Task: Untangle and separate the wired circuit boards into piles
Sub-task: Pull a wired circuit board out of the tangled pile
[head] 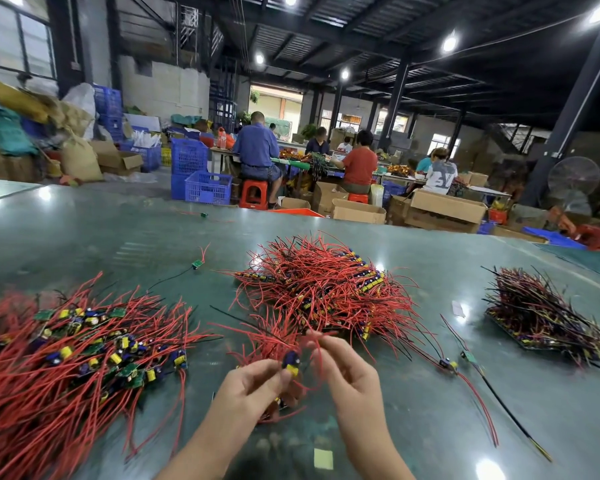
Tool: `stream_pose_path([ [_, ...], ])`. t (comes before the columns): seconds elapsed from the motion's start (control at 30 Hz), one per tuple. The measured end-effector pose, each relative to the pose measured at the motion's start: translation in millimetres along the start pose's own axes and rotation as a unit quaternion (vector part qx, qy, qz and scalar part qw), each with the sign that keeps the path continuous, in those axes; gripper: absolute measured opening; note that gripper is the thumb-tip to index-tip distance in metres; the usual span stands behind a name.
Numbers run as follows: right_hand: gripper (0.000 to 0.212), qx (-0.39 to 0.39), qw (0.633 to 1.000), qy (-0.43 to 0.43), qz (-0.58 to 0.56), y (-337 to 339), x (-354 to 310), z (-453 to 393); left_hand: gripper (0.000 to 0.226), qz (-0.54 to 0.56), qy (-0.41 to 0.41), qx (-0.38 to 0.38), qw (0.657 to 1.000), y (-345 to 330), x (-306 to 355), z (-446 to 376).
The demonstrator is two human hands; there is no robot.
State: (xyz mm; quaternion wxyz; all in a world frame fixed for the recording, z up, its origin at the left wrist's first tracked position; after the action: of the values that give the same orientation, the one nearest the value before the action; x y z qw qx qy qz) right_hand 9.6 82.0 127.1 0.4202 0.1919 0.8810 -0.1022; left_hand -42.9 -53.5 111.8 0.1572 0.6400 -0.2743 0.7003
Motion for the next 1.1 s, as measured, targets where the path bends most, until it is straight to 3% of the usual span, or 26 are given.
stream_pose_path([
  [0.13, 0.024, -0.042, 0.993, 0.065, 0.086, 1, -3, -2, 0.008, -0.079, -0.031, 0.016, 0.996, -3, 0, 4],
  [0.23, 0.023, -0.052, 0.985, 0.097, 0.134, 0, -5, -2, 0.017, -0.112, -0.040, 0.011, 0.993, -1, -1, 7],
  [0.33, 0.019, -0.051, 0.981, 0.106, 0.154, 0, -5, -2, 0.027, 0.013, 0.039, -0.031, 0.999, -2, 0, 6],
  [0.4, 0.017, -0.061, 0.976, 0.127, 0.165, -2, -6, 1, 0.019, 0.082, 0.080, -0.056, 0.992, -3, 0, 4],
  [0.6, 0.011, -0.013, 0.979, 0.133, 0.157, -4, -4, 0, 0.020, 0.128, 0.102, -0.076, 0.984, -6, 3, 7],
  [0.7, 0.008, -0.032, 0.955, 0.189, 0.225, -3, -4, 0, 0.022, 0.108, 0.106, -0.061, 0.987, -8, -2, 5],
  [0.77, 0.012, -0.040, 0.966, 0.149, 0.209, -2, -4, 1, 0.025, 0.101, 0.104, -0.065, 0.987, -8, -4, 4],
  [0.87, 0.011, 0.006, 0.998, -0.050, 0.034, 2, -3, 0, 0.024, 0.101, 0.096, -0.078, 0.987, -8, -5, 5],
  [0.93, 0.014, 0.016, 0.981, -0.173, -0.083, 1, 0, 1, 0.023, 0.113, 0.097, -0.092, 0.985, -8, -5, 5],
  [1.03, 0.007, 0.012, 0.978, -0.190, -0.091, -2, -4, 2, 0.025, 0.099, 0.123, -0.086, 0.984, -9, -5, 4],
  [1.1, 0.017, 0.015, 0.985, -0.161, -0.063, -1, -6, 1, 0.027, 0.088, 0.151, -0.081, 0.981, -11, -2, 4],
])
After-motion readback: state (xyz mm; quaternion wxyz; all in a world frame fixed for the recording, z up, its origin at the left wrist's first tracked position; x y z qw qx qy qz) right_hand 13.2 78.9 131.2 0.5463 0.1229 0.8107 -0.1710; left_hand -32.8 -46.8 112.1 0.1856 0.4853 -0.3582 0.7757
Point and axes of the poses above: each hand's wrist, its own z-axis away from the middle knuckle, its own y-axis out of the back of the hand, x = y × z, the point moved 1 cm from there along -z, towards the middle knuckle, and after that the axes turned 13 degrees about y, right-handed, at the moved point
